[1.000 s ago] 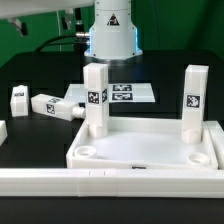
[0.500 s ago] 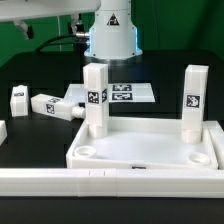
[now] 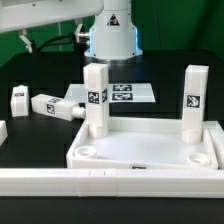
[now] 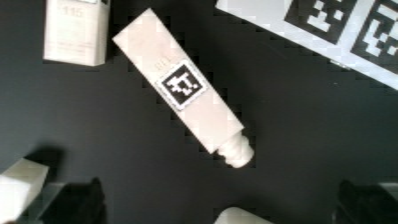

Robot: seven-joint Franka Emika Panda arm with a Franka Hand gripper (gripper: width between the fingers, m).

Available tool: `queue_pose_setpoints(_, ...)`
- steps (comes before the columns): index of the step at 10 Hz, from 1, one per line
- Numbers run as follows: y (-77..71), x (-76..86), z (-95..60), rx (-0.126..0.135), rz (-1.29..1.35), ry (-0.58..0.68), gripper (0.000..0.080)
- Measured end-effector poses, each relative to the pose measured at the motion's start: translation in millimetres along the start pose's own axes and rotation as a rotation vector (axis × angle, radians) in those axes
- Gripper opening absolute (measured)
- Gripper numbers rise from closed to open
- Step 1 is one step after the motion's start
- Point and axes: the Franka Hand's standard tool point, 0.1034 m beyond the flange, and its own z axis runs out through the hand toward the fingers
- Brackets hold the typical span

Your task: Assemble desk

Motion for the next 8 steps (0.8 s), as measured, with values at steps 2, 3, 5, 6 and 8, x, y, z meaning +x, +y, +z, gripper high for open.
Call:
queue_pose_setpoints(2,0.7,-0.8,1.1,0.000,-0.005,-0.001,0.0649)
queue_pose_setpoints(3,8.4,-3.2,5.2,-0.014,-0.140,0.025,0.0649)
queue_pose_setpoints(5,20.9,6.2,19.9,-0.086,-0.298,0.057,0.0649)
queue_pose_setpoints(6,22.7,7.2,29.3,-0.082,-0.356,0.045,0.0649)
queue_pose_setpoints(8,24.2,6.9,48.2,-0.079,-0.414,0.012,0.0649)
